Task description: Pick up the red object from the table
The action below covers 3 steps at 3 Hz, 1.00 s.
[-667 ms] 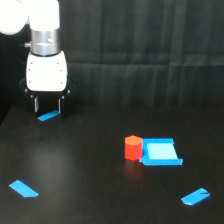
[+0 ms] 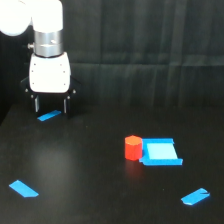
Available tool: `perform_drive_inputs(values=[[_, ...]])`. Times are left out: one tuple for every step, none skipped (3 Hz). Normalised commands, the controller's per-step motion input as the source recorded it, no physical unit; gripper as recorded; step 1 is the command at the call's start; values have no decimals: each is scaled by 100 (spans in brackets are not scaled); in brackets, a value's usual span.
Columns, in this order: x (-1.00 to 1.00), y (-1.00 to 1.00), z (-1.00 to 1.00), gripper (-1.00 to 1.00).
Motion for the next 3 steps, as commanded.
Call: perform_drive_inputs(values=[[88, -40, 16, 100], [93, -54, -26, 100], [99, -49, -16, 100]])
